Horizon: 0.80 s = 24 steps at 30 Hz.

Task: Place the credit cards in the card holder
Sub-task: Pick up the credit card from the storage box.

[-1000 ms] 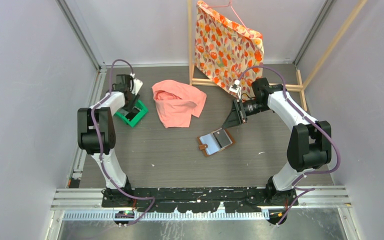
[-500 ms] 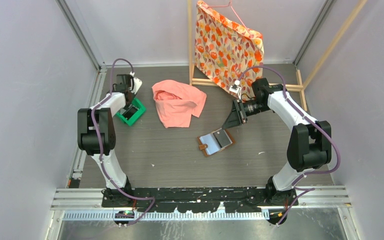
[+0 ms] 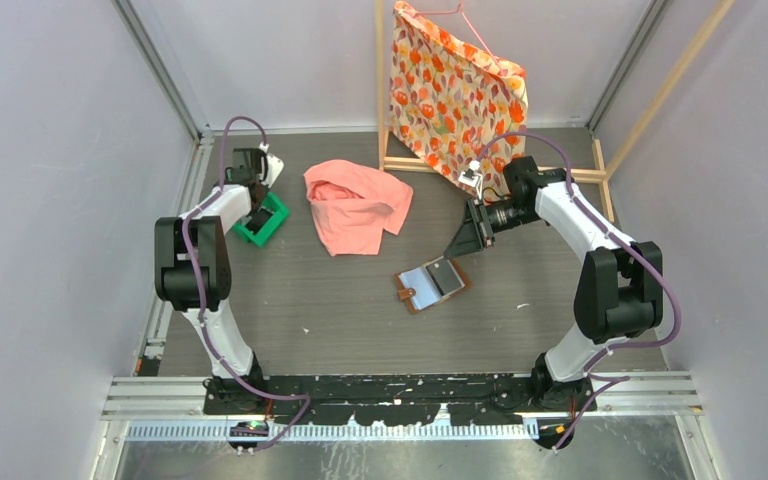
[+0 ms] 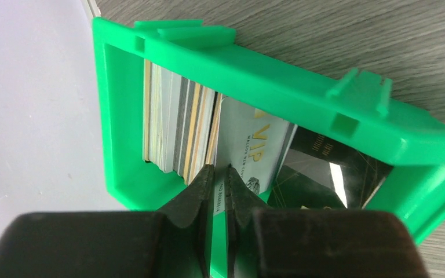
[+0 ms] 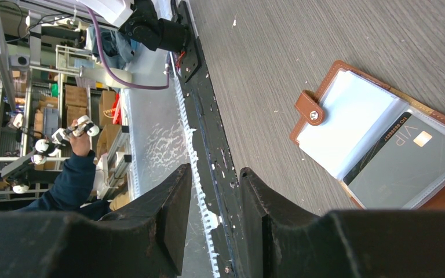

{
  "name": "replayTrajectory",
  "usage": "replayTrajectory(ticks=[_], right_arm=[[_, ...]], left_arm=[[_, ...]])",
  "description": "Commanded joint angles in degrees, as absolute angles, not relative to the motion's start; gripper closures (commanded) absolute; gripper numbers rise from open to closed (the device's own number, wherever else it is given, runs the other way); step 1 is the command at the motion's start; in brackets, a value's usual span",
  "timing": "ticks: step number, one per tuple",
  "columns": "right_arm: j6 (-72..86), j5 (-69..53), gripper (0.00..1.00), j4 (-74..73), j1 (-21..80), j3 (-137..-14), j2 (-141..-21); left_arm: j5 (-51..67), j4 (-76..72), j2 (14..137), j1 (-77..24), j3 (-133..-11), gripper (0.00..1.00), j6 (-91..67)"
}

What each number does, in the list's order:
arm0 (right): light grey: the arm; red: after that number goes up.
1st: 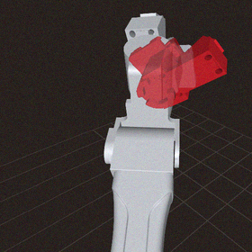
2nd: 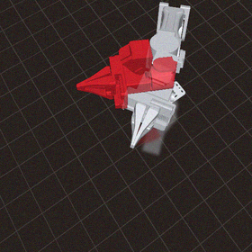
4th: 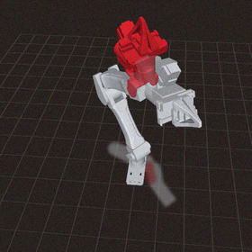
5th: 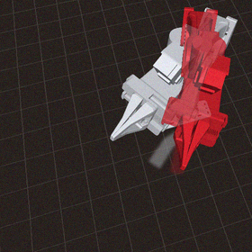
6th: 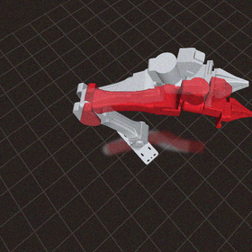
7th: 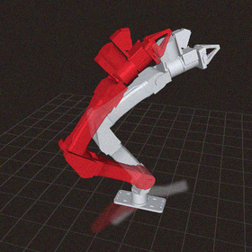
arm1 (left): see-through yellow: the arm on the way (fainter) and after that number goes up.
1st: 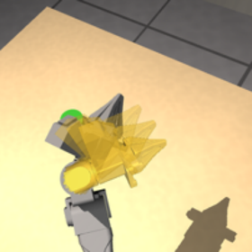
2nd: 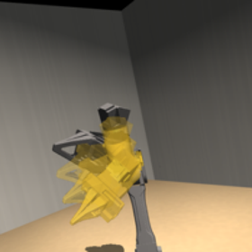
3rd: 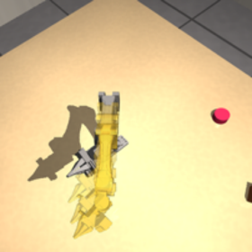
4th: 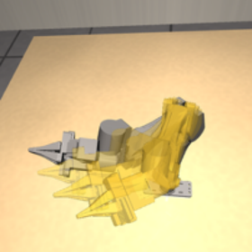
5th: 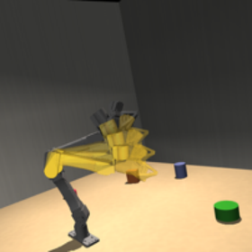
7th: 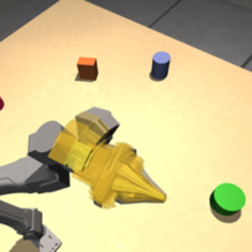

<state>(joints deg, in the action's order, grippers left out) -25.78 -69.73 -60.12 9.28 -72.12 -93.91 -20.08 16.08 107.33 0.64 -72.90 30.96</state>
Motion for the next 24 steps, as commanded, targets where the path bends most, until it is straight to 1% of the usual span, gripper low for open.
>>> replayTrajectory(ticks=[1,3,4,18,24], right_arm=[[-27.1,-71.3,0.59,-60.8,9.7,-74.3,-93.6],[-27.1,-71.3,0.59,-60.8,9.6,-74.2,-93.6],[-27.1,-71.3,0.59,-60.8,9.6,-74.3,-93.6],[-27.2,-71.4,0.59,-61.0,9.6,-74.3,-93.5],[-27.3,-71.5,0.59,-61.0,9.6,-74.2,-93.3]], left_arm=[[-21.6,13.1,104.6,0.9,-73.1,0.93,31.7],[-21.6,13.1,104.4,0.9,-73.0,0.99,31.6],[-21.6,13.1,104.2,1.0,-73.0,0.99,31.6],[-15.4,18.9,100.4,1.2,-74.3,1.0,29.5],[-9.0,22.5,99.2,4.0,-76.4,1.0,25.9]])
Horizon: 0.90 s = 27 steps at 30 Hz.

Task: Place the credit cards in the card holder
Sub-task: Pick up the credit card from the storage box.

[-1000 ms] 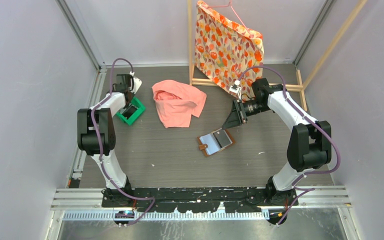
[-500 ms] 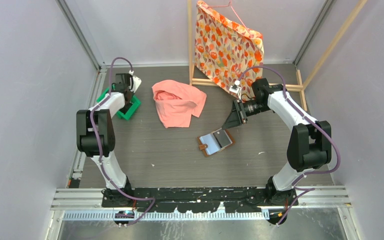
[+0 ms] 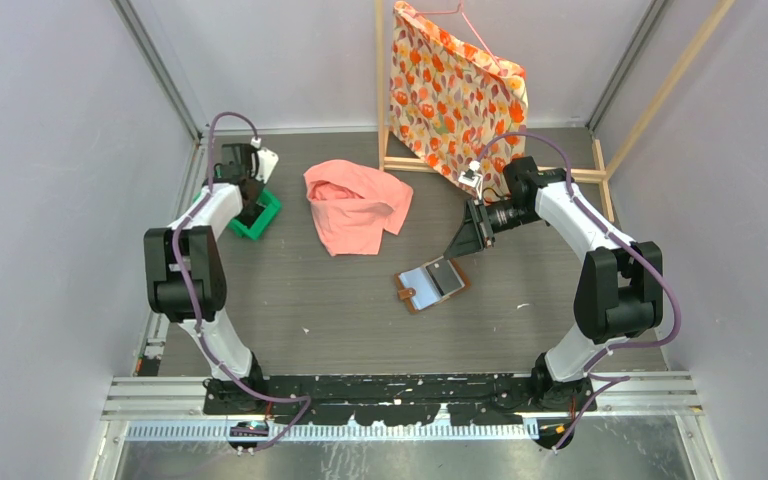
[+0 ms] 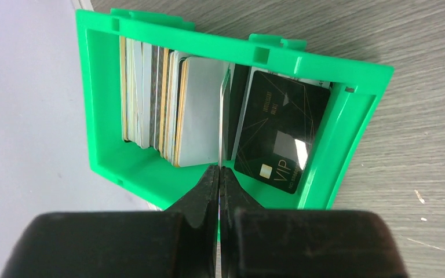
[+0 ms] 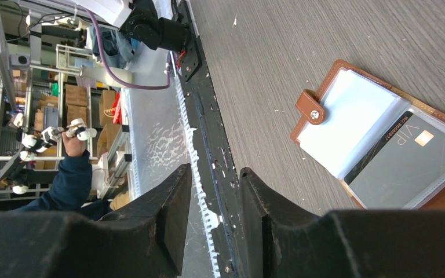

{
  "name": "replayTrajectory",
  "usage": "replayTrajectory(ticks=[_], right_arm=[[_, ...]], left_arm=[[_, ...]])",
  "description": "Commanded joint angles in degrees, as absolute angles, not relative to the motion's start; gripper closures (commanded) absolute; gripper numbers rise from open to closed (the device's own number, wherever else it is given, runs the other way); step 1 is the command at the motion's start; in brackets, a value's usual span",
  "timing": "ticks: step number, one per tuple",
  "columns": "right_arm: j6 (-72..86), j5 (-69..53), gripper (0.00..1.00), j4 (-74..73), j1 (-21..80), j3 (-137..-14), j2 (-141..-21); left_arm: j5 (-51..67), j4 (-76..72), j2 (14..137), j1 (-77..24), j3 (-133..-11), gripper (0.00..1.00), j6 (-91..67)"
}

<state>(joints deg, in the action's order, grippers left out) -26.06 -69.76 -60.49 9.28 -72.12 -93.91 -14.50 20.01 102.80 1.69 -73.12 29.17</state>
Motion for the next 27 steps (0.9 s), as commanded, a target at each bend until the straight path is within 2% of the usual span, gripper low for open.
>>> replayTrajectory(ticks=[1,9,13,17,27], right_arm=[[-27.3,-71.5,0.59,-61.1,9.6,-74.2,-93.4],[-27.6,-71.0,0.59,-61.1,9.8,-74.3,-93.8],[-28.0,-70.9,0.59,-61.4,10.0,-74.4,-93.9],[-28.3,-70.9,0.59,-61.7,10.0,-74.5,-93.8],[-29.3,-71.2,0.59,-63.0,10.0,-75.0,-93.4]], left_arm=[[-7.6,23.0,99.0,4.6,-76.7,1.0,25.3],[6.7,24.8,97.6,10.8,-77.9,1.0,20.5],[12.6,28.5,102.1,11.2,-80.8,1.0,20.3],[15.1,32.3,106.3,11.3,-83.9,1.0,20.0],[19.2,36.8,107.5,8.8,-82.3,1.0,21.1]])
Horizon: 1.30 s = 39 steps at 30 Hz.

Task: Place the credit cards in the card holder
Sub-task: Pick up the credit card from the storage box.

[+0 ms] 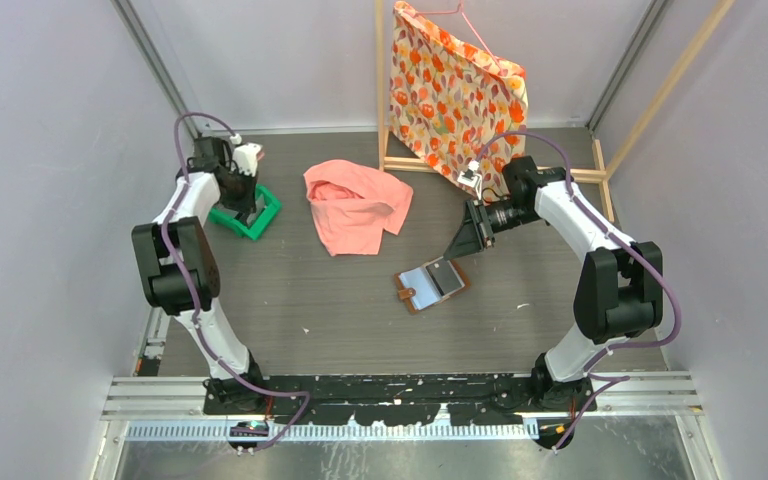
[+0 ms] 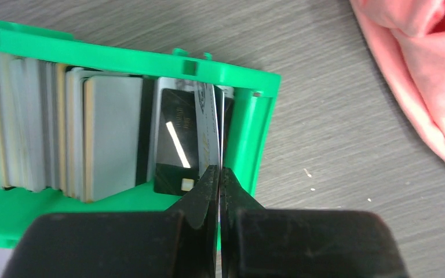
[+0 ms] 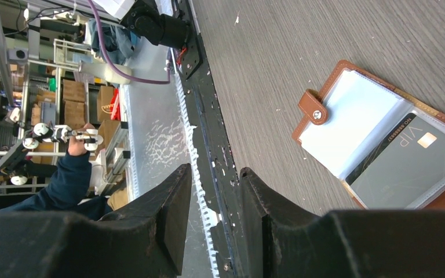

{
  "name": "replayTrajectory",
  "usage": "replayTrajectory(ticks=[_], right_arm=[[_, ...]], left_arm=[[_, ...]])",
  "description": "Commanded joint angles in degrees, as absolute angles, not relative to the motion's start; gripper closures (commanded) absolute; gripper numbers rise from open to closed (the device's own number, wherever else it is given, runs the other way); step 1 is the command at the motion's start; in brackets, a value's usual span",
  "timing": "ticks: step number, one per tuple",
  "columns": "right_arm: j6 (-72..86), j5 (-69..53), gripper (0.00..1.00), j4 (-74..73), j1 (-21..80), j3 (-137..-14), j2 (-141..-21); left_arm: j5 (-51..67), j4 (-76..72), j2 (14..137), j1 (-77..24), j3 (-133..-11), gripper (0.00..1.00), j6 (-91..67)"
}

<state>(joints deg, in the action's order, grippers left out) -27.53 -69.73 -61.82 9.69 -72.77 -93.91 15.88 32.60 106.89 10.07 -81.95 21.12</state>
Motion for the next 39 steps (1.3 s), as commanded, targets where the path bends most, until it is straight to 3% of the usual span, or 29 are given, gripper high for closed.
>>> replayTrajectory(ticks=[1,28,39], right_arm=[[-29.4,-71.2,0.59,-63.1,10.0,-75.0,-93.2],[-30.2,-71.5,0.58,-63.9,10.1,-75.1,-91.1],[-34.7,-66.5,0.57,-65.2,14.2,-77.6,-93.2]], left_arm=[[19.4,37.4,107.4,8.5,-82.3,1.0,21.1],[32.0,45.4,105.0,6.4,-75.3,1.0,16.1],[24.2,42.7,100.0,5.1,-72.5,1.0,15.4]])
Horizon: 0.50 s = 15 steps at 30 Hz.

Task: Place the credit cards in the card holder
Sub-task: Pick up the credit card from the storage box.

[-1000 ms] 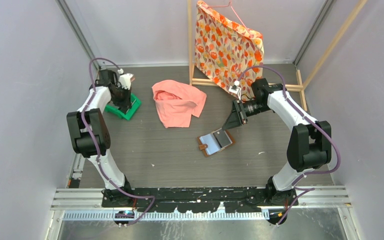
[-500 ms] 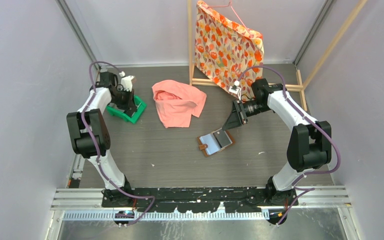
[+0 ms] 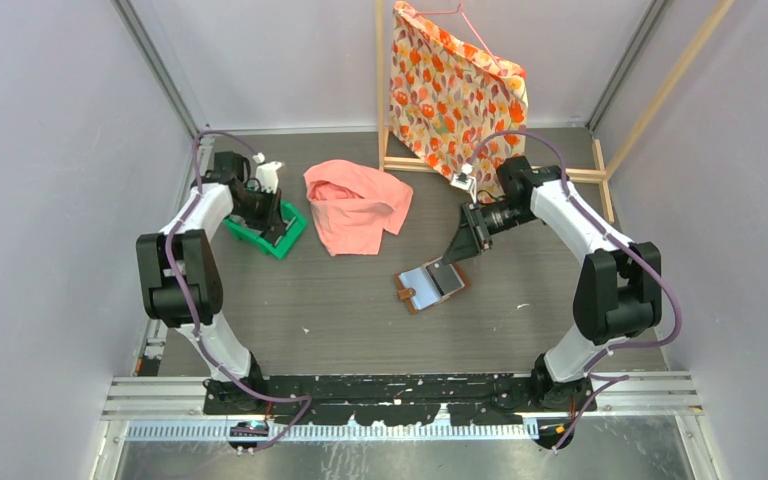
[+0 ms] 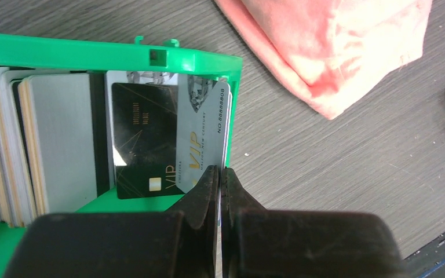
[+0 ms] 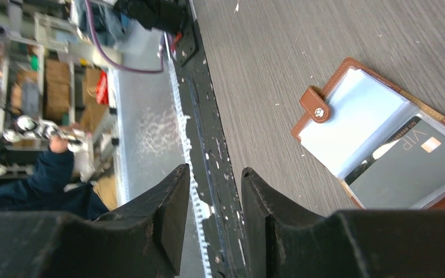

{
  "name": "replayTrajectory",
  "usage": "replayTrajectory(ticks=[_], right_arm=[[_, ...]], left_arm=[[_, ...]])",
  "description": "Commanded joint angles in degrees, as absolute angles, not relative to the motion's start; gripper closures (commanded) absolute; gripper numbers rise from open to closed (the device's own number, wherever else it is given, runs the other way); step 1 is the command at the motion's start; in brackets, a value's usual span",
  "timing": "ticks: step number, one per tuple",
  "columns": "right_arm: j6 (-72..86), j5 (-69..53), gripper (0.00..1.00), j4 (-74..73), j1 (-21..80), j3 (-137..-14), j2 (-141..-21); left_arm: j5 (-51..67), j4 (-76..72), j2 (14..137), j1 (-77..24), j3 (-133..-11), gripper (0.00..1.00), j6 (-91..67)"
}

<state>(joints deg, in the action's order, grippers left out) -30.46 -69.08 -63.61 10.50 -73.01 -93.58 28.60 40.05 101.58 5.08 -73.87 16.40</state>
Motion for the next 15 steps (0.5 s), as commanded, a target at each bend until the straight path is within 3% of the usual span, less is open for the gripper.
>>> replayTrajectory(ticks=[1,3,9,15], right_arm=[[-35.8,-64.6,0.56,-65.7,16.0,-79.5,-93.9],[-38.5,-60.4,0.54,-65.8,19.8,-84.2,-95.7],[-55.3,-58.5,0.32,-67.1,29.1,-105.7,-107.5],[-65.0,-58.6,0.25,-66.5,35.4,-124.8,-121.9]], left_arm=[[24.1,42.4,99.7,5.1,-72.5,1.0,15.7],[24.3,41.7,99.1,5.1,-72.3,1.0,16.2],[24.9,40.3,96.9,5.7,-71.0,1.0,17.5],[26.4,37.9,94.7,7.5,-69.3,1.0,17.6]])
